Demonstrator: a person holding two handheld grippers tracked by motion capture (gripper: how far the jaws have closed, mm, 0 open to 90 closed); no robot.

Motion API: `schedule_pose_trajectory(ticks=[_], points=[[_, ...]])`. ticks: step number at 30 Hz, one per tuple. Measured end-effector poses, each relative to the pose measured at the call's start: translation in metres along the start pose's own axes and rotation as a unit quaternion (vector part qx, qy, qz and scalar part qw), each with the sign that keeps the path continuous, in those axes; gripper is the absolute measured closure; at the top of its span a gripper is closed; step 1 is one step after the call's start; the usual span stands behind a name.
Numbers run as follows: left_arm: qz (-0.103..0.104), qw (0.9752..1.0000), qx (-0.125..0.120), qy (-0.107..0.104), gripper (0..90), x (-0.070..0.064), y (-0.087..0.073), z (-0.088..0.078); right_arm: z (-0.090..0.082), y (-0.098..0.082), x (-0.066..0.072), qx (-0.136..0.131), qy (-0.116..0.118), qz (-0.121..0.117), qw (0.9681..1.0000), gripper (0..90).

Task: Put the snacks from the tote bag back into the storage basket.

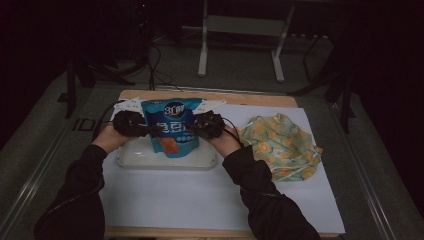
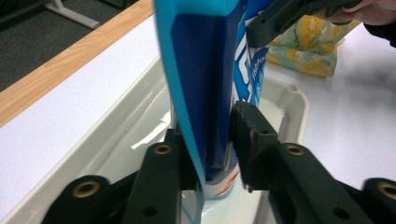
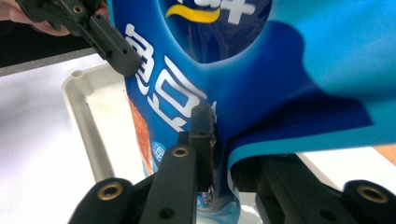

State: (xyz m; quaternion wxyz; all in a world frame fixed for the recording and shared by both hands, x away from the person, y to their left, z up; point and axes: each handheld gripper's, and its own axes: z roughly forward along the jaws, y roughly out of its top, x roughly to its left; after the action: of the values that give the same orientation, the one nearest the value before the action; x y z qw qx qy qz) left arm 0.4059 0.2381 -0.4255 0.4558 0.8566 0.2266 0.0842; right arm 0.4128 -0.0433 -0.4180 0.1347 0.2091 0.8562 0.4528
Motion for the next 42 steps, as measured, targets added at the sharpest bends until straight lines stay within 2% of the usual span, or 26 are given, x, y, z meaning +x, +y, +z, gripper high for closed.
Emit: schedule_pose_trajectory(ticks=[1,3,6,8,10,12,14,17,19,22,25,27,30,35,37,42], points=[[0.000,1.0000,0.000,0.003,68.1,-0.001,-0.001,0.000,-0.001,0.000,-0.001,-0.002,0.004,-0.001,1.0000,71.8],[-0.004,1.0000,0.000,0.005,60.9,-0.002,-0.002,-0.001,-0.006,0.001,-0.002,-0.006,0.008,-0.006,0.9999,69.0],[-0.014,0.9998,0.000,0.013,49.5,-0.002,-0.003,-0.003,-0.013,0.002,-0.004,-0.008,0.018,-0.005,0.9998,59.9],[-0.014,0.9998,-0.003,0.014,45.4,-0.004,-0.003,-0.004,-0.017,0.002,-0.006,-0.014,0.021,-0.004,0.9997,53.5],[-0.025,0.9996,-0.001,0.013,32.9,-0.004,-0.003,-0.005,-0.020,0.002,-0.008,-0.016,0.031,0.001,0.9994,47.2],[-0.026,0.9996,0.001,0.004,25.3,-0.004,-0.004,-0.006,-0.023,0.001,-0.009,-0.015,0.029,-0.002,0.9995,42.0],[-0.026,0.9995,0.004,0.015,16.3,-0.005,-0.006,-0.007,-0.027,-0.001,-0.009,-0.017,0.022,0.001,0.9996,36.5],[-0.034,0.9993,-0.003,0.013,12.6,-0.006,-0.009,-0.010,-0.032,-0.003,-0.012,-0.023,0.011,0.009,0.9996,26.9],[-0.038,0.9990,-0.013,0.018,7.9,-0.007,-0.011,-0.012,-0.034,-0.006,-0.013,-0.020,0.005,0.009,0.9998,23.9],[-0.039,0.9987,-0.022,0.025,7.0,-0.010,-0.015,-0.016,-0.038,-0.010,-0.016,-0.016,0.012,0.005,0.9998,18.1],[-0.039,0.9986,-0.028,0.022,3.6,-0.017,-0.019,-0.019,-0.043,-0.014,-0.018,-0.021,0.004,0.006,0.9998,15.8],[-0.041,0.9984,-0.030,0.024,3.4,-0.023,-0.022,-0.019,-0.049,-0.016,-0.020,-0.024,0.003,0.009,0.9997,15.7],[-0.040,0.9985,-0.032,0.021,3.4,-0.028,-0.025,-0.019,-0.058,-0.020,-0.022,-0.029,-0.008,0.000,0.9996,15.6],[-0.041,0.9980,-0.046,0.011,3.4,-0.044,-0.035,-0.018,-0.072,-0.029,-0.025,-0.019,-0.018,-0.011,0.9996,15.7],[-0.039,0.9978,-0.051,0.016,3.4,-0.047,-0.037,-0.019,-0.078,-0.033,-0.026,-0.020,-0.020,-0.010,0.9996,15.7],[-0.043,0.9973,-0.058,0.012,3.4,-0.056,-0.042,-0.021,-0.087,-0.039,-0.027,-0.018,-0.023,-0.006,0.9996,15.8]])
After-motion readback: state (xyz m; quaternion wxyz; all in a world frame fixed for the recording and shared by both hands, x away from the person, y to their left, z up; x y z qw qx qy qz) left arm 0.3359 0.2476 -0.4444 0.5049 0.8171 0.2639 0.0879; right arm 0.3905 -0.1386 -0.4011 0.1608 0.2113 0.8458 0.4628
